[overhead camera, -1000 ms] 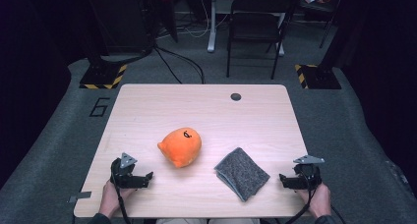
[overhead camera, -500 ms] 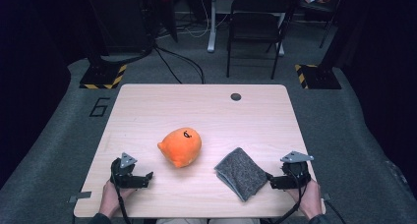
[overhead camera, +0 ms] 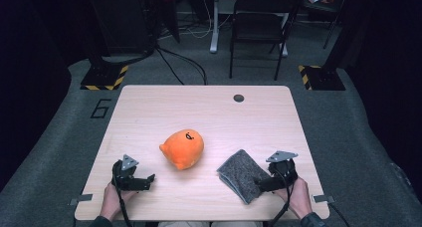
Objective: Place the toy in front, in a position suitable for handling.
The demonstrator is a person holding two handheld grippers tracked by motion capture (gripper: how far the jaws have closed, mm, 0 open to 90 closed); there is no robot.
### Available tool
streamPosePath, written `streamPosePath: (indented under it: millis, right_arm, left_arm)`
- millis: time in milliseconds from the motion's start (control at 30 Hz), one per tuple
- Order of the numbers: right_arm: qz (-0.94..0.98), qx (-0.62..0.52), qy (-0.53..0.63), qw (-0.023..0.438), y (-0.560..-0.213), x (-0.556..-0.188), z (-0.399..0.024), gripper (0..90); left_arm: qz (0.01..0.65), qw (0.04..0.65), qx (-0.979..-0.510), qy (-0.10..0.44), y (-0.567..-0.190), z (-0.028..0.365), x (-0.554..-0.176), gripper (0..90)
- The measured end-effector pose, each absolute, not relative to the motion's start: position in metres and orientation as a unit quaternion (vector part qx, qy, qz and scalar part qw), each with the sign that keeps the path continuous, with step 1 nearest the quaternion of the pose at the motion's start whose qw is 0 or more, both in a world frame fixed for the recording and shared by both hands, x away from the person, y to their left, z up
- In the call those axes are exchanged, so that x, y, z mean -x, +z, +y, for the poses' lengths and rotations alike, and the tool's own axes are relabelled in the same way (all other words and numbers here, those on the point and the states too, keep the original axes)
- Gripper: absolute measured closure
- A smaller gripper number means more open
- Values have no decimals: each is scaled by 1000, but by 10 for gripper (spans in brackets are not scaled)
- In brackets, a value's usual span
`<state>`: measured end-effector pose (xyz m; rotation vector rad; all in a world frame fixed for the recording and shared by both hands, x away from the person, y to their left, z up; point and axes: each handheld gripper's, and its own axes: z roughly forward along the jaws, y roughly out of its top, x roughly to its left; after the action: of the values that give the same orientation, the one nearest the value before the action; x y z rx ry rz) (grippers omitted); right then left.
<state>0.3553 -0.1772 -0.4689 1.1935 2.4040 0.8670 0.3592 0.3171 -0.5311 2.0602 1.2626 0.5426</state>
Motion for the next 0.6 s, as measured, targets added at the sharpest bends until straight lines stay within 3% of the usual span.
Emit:
streamPosePath:
  millis: [467, 600]
  right_arm:
    - [860, -399, 282, 150, -483, -367, -148, 0]
    - [866, -397, 267, 147, -488, -370, -143, 33]
  left_arm:
    - [482, 329, -784, 211, -532, 317, -359, 0]
    - [482, 330, -784, 211, -532, 317, -359, 0]
